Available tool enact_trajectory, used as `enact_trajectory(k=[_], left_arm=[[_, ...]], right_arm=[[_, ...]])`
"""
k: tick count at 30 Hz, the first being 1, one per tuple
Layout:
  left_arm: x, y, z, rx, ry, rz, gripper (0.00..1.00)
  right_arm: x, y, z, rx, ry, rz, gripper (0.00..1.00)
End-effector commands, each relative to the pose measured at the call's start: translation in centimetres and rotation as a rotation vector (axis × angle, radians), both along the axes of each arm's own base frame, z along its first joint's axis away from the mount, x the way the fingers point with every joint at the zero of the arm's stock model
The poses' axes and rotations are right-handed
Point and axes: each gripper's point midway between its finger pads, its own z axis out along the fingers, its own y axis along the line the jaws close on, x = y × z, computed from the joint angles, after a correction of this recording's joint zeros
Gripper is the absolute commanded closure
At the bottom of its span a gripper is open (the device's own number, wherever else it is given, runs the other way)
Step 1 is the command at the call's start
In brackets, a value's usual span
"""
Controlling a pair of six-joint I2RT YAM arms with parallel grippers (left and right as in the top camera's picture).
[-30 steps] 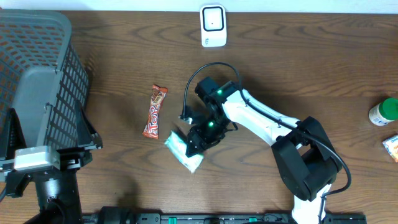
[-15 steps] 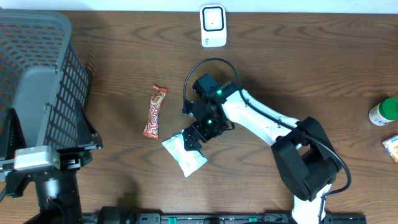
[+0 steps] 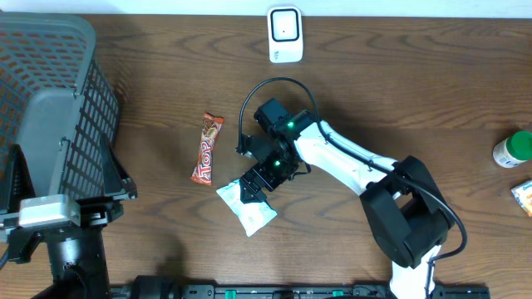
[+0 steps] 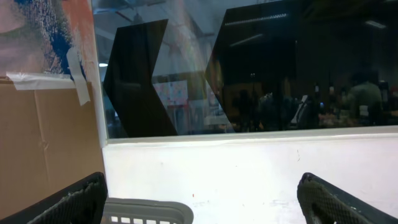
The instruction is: Scan the item barcode
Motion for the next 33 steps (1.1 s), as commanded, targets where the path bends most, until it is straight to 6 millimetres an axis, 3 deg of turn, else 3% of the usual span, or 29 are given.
enact_trajectory(k=[1, 8, 13, 18, 22, 27, 29, 31, 33], left_arm=[[-0.4, 0.0, 0.0, -0.004, -0.013, -0.003, 0.02], [-0.4, 0.0, 0.0, -0.004, -0.012, -0.003, 0.02], [-0.4, 0.0, 0.0, -0.004, -0.012, -0.003, 0.02], [-0.4, 0.0, 0.0, -0.004, -0.013, -0.003, 0.02], [-0.4, 0.0, 0.0, -0.004, -0.013, -0.003, 0.02], [-0.4, 0.0, 0.0, -0.004, -0.013, -0.003, 0.02], [-0.4, 0.0, 0.0, -0.004, -0.013, -0.003, 0.02], [-0.4, 0.0, 0.0, -0.004, -0.013, -0.003, 0.02], [-0.4, 0.0, 0.0, -0.004, -0.013, -0.003, 0.02]], right_arm=[[-1.2, 0.4, -1.6, 0.008, 0.064, 0.03, 0.01], [-2.9, 0.5, -4.8, -0.045, 0.164, 0.032, 0.01], [-3.7, 0.1, -5.5, -0.071, 0.209, 0.033, 0.01], [-3.8, -1.7, -7.3, -0.216, 0.192, 0.003, 0.03], [-4.2, -2.4, -9.0, -0.265, 0.214, 0.002, 0.25], [-4.4, -2.6, -9.8, -0.266, 0.25, -0.004, 0.31], [-4.1, -2.5, -9.6, -0.255, 0.253, -0.012, 0.39], [-4.1, -2.2, -9.4, -0.241, 0.261, -0.014, 0.5], [-4.1, -2.2, -9.4, -0.246, 0.266, -0.026, 0.67]])
